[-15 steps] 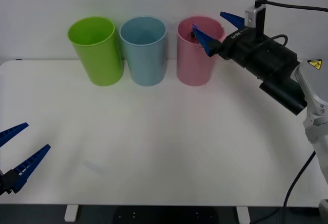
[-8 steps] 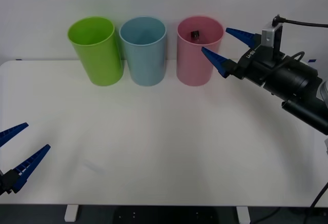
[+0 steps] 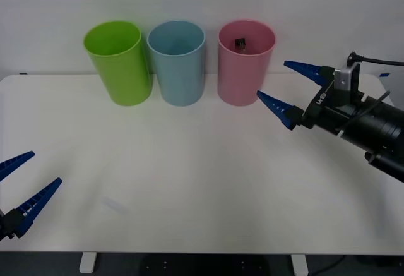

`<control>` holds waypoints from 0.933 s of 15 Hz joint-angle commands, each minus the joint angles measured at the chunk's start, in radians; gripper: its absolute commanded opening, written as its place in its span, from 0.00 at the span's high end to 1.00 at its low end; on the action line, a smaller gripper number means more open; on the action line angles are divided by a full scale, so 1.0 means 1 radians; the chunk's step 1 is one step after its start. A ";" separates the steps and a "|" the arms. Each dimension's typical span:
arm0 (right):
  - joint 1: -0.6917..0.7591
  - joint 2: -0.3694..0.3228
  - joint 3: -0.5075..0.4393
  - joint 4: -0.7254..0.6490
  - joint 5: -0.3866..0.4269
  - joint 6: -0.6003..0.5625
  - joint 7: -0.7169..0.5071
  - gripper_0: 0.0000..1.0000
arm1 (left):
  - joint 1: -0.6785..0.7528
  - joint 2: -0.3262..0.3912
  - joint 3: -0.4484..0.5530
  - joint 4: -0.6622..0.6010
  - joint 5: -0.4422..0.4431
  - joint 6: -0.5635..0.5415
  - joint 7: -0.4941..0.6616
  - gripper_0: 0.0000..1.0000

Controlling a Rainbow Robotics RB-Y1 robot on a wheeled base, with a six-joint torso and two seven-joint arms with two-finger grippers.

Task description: Grasp the object on the table and drop it into the matching bin: aluminum can to the light blue bin, PET bottle to the pink bin.

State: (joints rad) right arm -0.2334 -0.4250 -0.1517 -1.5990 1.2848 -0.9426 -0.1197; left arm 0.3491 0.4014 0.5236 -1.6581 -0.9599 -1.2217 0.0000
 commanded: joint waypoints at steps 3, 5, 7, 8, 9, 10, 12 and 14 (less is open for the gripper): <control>0.134 0.002 -0.031 -0.099 0.015 -0.068 0.043 0.00 | 0.000 0.000 0.000 0.000 0.000 0.000 0.000 0.00; 0.194 0.000 -0.038 -0.144 0.018 -0.085 0.060 0.00 | 0.000 0.000 0.000 0.000 0.000 0.000 0.000 0.00; 0.255 0.000 -0.040 -0.188 0.018 -0.101 0.072 0.00 | 0.000 0.000 0.000 0.000 0.000 0.000 0.000 0.00; 0.287 0.000 -0.045 -0.207 0.018 -0.116 0.075 0.00 | 0.000 0.000 0.000 0.000 0.000 0.000 0.000 0.00; 0.309 0.002 -0.049 -0.217 0.018 -0.131 0.077 0.00 | 0.000 0.000 0.000 0.000 0.000 0.000 0.000 0.00; 0.342 0.000 -0.058 -0.233 0.016 -0.154 0.075 0.00 | 0.000 0.000 0.000 0.000 0.000 0.000 0.000 0.00; 0.393 0.000 -0.068 -0.260 0.018 -0.180 0.077 0.00 | 0.000 0.000 0.000 0.000 0.000 0.000 0.000 0.00; 0.441 0.000 -0.071 -0.280 0.016 -0.202 0.068 0.00 | 0.000 0.000 0.000 0.000 0.000 0.000 0.000 0.00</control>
State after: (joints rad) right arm 0.1896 -0.4249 -0.2213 -1.8731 1.3020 -1.1339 -0.0501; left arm 0.3491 0.4014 0.5236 -1.6581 -0.9599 -1.2217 0.0000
